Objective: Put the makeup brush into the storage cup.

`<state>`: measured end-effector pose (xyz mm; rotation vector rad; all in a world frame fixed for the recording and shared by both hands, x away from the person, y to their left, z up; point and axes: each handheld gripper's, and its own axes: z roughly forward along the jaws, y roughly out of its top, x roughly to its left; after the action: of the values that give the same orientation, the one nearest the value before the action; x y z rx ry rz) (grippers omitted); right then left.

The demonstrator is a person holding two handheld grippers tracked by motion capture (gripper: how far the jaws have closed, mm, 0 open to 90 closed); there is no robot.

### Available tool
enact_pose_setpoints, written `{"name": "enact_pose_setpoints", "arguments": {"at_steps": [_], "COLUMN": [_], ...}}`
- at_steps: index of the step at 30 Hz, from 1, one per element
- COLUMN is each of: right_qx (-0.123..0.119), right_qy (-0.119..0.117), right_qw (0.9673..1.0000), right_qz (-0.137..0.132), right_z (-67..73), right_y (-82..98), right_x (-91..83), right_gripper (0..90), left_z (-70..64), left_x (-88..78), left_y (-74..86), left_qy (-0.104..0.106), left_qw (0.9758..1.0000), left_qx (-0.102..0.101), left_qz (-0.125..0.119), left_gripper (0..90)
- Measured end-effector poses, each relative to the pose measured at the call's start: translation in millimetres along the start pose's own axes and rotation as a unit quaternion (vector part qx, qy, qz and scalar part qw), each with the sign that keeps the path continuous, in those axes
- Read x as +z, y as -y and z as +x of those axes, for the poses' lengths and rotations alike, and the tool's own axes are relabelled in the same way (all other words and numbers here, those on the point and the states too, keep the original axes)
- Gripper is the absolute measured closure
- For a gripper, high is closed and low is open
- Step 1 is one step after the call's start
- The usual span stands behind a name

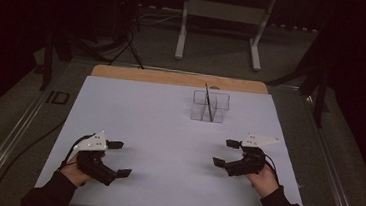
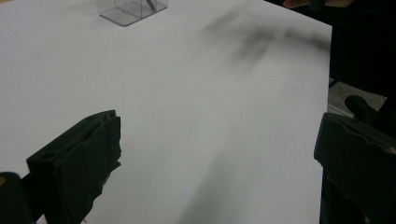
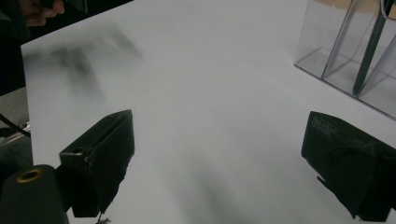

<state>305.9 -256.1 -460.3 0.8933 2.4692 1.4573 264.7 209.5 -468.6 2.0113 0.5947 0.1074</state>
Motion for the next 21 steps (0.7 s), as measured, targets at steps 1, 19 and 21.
{"name": "enact_pose_setpoints", "arguments": {"at_steps": [1, 19, 21], "right_qx": [-0.003, -0.015, -0.023], "right_qy": [0.000, -0.002, -0.005], "right_qw": [1.0000, 0.9999, 0.9997], "right_qz": [0.000, -0.005, -0.006], "right_z": [0.0, 0.5, 2.4], "right_y": [1.7, 38.6, 41.4], "right_x": [-0.9, -9.6, -9.9], "right_gripper": [9.7, 9.7, 9.7], "left_z": [-0.4, 0.4, 0.9], "left_x": [-0.5, -11.9, -13.1], "left_y": [1.0, 20.8, 23.8], "left_qy": [0.000, -0.011, -0.016], "left_qw": [1.0000, 0.9997, 0.9996], "left_qx": [0.002, 0.000, -0.004], "left_qz": [-0.001, -0.021, -0.023], "left_gripper": [1.9, 2.0, 2.0]}}
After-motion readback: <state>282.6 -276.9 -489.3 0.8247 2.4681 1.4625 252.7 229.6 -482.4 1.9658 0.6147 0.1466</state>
